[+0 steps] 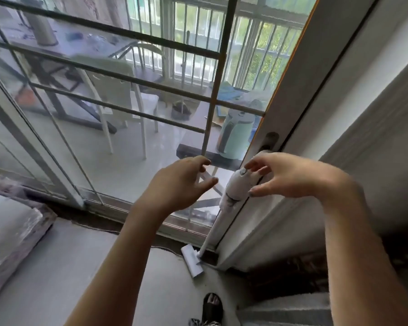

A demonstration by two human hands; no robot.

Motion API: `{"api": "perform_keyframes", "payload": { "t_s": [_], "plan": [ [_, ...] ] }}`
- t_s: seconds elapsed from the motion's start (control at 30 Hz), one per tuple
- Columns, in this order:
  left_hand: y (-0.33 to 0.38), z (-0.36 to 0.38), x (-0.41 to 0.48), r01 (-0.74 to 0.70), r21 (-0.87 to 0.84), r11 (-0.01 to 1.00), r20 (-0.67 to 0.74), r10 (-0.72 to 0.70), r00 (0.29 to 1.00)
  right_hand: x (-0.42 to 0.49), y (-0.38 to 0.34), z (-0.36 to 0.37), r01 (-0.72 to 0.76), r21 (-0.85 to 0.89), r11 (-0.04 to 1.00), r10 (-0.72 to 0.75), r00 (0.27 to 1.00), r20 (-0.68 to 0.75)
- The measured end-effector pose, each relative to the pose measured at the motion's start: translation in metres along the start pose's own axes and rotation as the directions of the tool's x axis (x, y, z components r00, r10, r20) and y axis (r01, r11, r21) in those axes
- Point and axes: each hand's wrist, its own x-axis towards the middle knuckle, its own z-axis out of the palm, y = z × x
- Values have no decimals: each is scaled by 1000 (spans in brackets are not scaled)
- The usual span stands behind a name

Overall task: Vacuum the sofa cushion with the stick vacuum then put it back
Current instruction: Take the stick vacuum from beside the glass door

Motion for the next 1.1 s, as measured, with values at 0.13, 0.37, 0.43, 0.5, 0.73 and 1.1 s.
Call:
{"api": "perform_keyframes", "payload": {
  "t_s": [0.13,0.37,0.43,0.5,0.73,1.1],
  "plan": [
    [1,24,26,87,-72,994,-55,-91,994,40,22,-13,80,-41,996,-80,997,-5],
    [-3,69,56,289,-210,934,-51,-306,951,91,54,-19,185,-147,972,-181,983,41],
    [-6,85,63,337,-271,902,-66,-367,928,102,60,-18,201,-173,964,-193,979,67],
    [-11,104,71,388,-366,846,-98,-449,888,112,66,-17,209,-182,961,-195,977,88],
    [-36,165,117,371,-927,-48,275,-759,590,149,78,-7,201,-228,953,-178,977,116],
    [-34,210,166,269,-612,-743,773,-490,403,191,82,22,83,-457,886,17,977,211]
  ]
}}
